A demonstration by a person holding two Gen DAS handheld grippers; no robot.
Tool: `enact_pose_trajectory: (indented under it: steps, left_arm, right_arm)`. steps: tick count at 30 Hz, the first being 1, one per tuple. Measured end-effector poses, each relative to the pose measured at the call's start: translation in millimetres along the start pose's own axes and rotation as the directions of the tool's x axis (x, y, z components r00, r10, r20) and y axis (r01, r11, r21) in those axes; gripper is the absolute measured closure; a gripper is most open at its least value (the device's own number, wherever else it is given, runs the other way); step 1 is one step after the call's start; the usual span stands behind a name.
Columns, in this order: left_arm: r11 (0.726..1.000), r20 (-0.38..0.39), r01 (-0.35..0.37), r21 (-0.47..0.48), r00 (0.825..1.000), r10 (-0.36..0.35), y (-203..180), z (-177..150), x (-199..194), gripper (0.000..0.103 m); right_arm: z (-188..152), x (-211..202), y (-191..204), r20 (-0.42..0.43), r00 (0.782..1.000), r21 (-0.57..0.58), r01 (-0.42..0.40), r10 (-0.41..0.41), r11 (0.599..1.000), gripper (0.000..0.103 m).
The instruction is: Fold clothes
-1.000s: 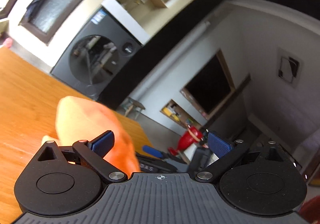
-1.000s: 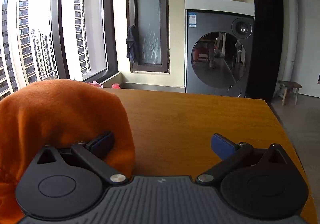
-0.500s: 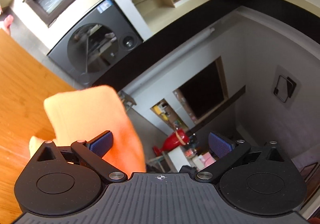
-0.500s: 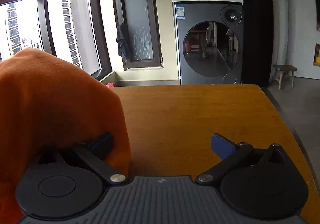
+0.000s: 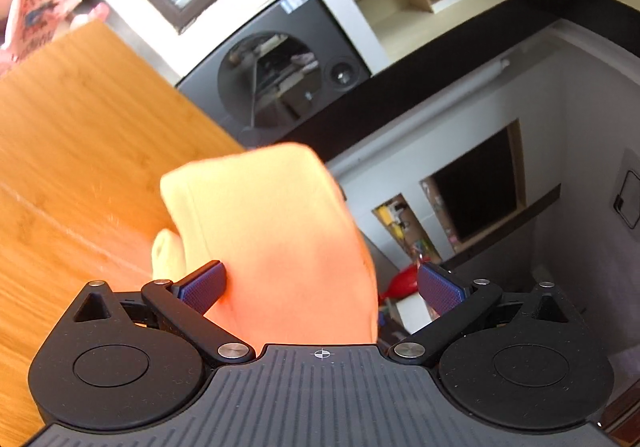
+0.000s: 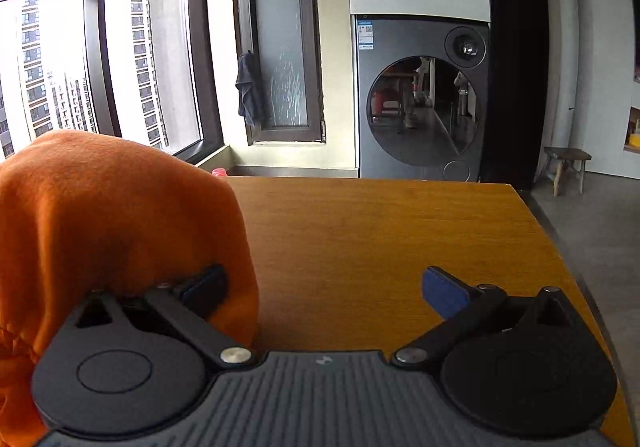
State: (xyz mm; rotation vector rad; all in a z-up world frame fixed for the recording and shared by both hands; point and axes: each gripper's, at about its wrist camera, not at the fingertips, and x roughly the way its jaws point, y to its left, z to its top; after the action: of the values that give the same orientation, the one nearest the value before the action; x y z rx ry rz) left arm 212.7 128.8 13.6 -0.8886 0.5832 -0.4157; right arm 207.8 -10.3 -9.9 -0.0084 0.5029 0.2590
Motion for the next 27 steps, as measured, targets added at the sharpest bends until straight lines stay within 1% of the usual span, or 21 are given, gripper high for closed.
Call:
enact_pose_trajectory:
  steps: [2,3,4,5,7,8,9,11,12,13,14,15,16,18,19,20,22,23,26,27]
  left_arm:
    - [1.000,-0.035,-0.001,0.004,0.999,0.001,0.7,-2.8,13.3,0.000]
    - [1.000,-0.049,0.013,-0.008,0.999,-0.013,2.2,-3.8,19.1,0.000]
    - [0.998,-0.060,0.050,-0.040,0.997,-0.052,4.7,-4.6,23.6,0.000]
    - [0.992,-0.070,0.102,-0.078,0.992,-0.108,6.5,-4.9,28.0,0.000]
    - [0.967,-0.071,0.212,-0.140,0.972,-0.224,9.1,-5.6,33.0,0.000]
    - [0.955,-0.058,0.252,-0.154,0.963,-0.264,11.0,-5.5,32.7,0.000]
    - [0.945,-0.041,0.283,-0.166,0.955,-0.293,14.7,-5.4,31.6,0.000]
    - [0.931,-0.005,0.309,-0.194,0.949,-0.316,29.0,-5.9,28.0,0.000]
    - [0.928,0.005,0.297,-0.224,0.953,-0.304,39.8,-6.6,27.3,0.000]
    - [0.931,0.006,0.263,-0.254,0.963,-0.270,50.9,-8.2,26.9,0.000]
    - [0.936,0.001,0.214,-0.281,0.975,-0.222,62.5,-11.2,26.6,0.000]
    - [0.938,-0.002,0.177,-0.298,0.982,-0.187,72.0,-14.0,25.9,0.000]
    - [0.940,-0.003,0.159,-0.300,0.986,-0.168,78.8,-16.3,24.6,0.003]
    - [0.944,0.009,0.154,-0.293,0.987,-0.158,84.1,-19.1,18.6,0.002]
    - [0.950,0.011,0.137,-0.279,0.990,-0.140,82.9,-18.0,15.5,0.000]
    - [0.957,0.011,0.125,-0.261,0.992,-0.126,81.1,-17.2,13.4,0.000]
    - [0.969,0.002,0.116,-0.217,0.993,-0.118,76.3,-15.8,11.5,0.000]
    - [0.972,-0.002,0.125,-0.200,0.992,-0.128,73.3,-15.1,10.9,0.000]
    - [0.974,-0.015,0.159,-0.163,0.986,-0.164,59.9,-13.3,10.5,0.000]
    - [0.973,-0.019,0.165,-0.162,0.985,-0.170,56.3,-13.1,10.6,0.000]
  right_arm:
    - [1.3,-12.9,2.7,0.037,0.999,-0.028,-0.012,0.013,1.000,0.000]
    - [2.2,-19.6,4.0,0.055,0.998,-0.041,-0.019,0.022,0.999,0.000]
    - [4.8,-27.3,5.0,0.073,0.997,-0.040,-0.033,0.036,0.999,0.000]
    - [7.4,-33.2,6.5,0.087,0.995,-0.037,-0.042,0.045,0.998,0.000]
    - [13.6,-44.3,12.3,0.127,0.991,-0.050,-0.030,0.036,0.998,0.000]
    - [16.6,-49.0,14.5,0.152,0.988,-0.062,-0.024,0.033,0.998,0.000]
    - [20.2,-54.8,16.0,0.189,0.981,-0.072,-0.021,0.034,0.997,0.000]
    - [24.2,-63.4,19.2,0.242,0.969,-0.085,-0.032,0.052,0.996,0.000]
    - [24.9,-66.5,20.8,0.261,0.963,-0.089,-0.045,0.067,0.995,0.000]
    - [25.2,-68.8,23.3,0.274,0.958,-0.098,-0.059,0.084,0.993,0.000]
    - [22.9,-66.6,30.3,0.256,0.960,-0.131,-0.078,0.110,0.988,0.000]
    - [20.4,-64.2,37.4,0.238,0.962,-0.164,-0.095,0.133,0.982,0.000]
    - [15.9,-59.8,44.8,0.213,0.966,-0.202,-0.102,0.145,0.974,0.000]
    - [3.2,-48.4,62.0,0.123,0.973,-0.289,-0.154,0.196,0.945,0.000]
    - [-2.3,-45.0,68.6,0.089,0.972,-0.315,-0.179,0.217,0.932,0.000]
    - [-7.7,-45.7,74.8,0.084,0.969,-0.339,-0.192,0.233,0.921,0.000]
    - [-10.3,-52.7,81.8,0.136,0.967,-0.377,-0.152,0.217,0.914,0.000]
    - [-11.0,-56.4,84.2,0.162,0.964,-0.391,-0.132,0.209,0.911,0.000]
    - [-4.6,-71.7,74.4,0.215,0.960,-0.353,-0.096,0.180,0.931,0.000]
    - [-3.1,-78.7,68.1,0.219,0.958,-0.329,-0.104,0.183,0.938,0.000]
